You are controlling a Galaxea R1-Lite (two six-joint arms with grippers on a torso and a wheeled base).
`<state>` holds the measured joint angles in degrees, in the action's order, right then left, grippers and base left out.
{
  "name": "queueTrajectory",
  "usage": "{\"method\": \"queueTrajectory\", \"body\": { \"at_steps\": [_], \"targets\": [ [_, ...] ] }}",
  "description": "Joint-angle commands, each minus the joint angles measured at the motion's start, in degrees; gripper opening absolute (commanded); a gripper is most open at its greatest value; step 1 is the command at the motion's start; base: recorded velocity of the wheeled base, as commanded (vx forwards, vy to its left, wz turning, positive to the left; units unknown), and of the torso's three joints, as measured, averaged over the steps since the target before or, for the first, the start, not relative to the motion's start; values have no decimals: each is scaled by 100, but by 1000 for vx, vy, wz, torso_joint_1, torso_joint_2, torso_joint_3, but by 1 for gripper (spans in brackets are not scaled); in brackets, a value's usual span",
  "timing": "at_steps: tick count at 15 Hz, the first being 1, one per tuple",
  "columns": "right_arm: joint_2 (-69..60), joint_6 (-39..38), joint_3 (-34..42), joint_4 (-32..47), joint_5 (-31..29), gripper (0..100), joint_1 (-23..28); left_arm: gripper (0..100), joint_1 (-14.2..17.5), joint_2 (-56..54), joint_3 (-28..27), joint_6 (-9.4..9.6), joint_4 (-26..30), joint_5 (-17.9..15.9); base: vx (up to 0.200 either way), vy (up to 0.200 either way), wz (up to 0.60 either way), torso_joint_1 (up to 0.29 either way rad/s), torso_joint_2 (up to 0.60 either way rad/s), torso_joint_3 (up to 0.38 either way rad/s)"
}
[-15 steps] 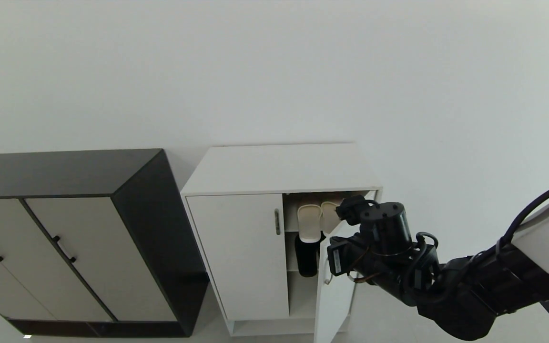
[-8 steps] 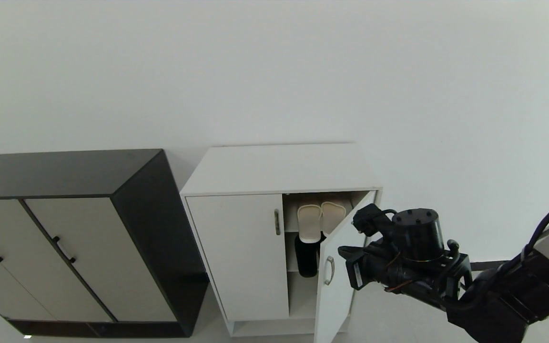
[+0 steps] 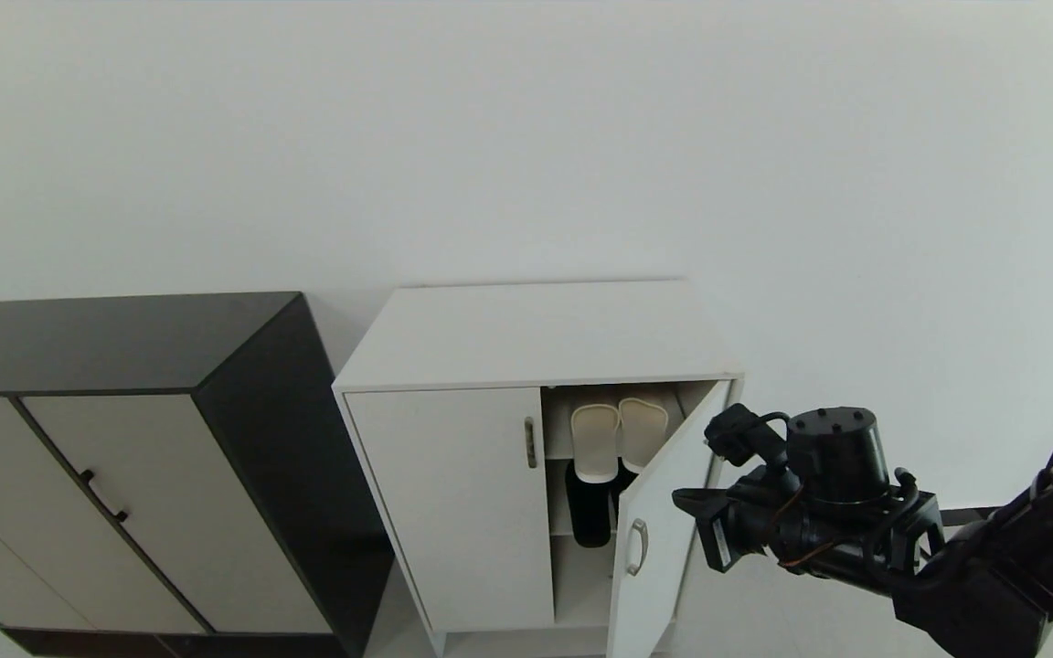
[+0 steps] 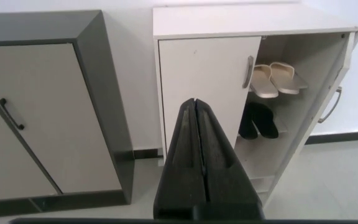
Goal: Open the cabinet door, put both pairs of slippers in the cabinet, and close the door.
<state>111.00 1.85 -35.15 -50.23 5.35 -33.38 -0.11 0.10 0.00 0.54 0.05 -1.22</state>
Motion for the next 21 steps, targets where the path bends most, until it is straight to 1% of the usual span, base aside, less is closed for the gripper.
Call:
{"method": "queueTrajectory", "body": {
  "at_steps": [1, 5, 9, 18, 21],
  "targets": [
    [10, 8, 8, -5, 10, 0, -11, 0, 2, 8, 0, -1, -5, -1, 0, 0, 0, 0, 0, 0],
    [89, 8, -36, -5, 10, 0, -2, 0, 2, 8, 0, -1, -5, 8, 0, 0, 0, 0, 0, 0],
    [379, -1, -238, -31, 19, 0, 86, 0, -7, 8, 0, -1, -5, 8, 0, 0, 0, 0, 0, 0],
    [1003, -45, -977, -40, 19, 0, 183, 0, 2, 8, 0, -1, -5, 8, 0, 0, 0, 0, 0, 0],
    [1293, -53, -1390, -31, 19, 0, 350, 0, 2, 8, 0, -1, -5, -1, 0, 0, 0, 0, 0, 0]
  ]
}}
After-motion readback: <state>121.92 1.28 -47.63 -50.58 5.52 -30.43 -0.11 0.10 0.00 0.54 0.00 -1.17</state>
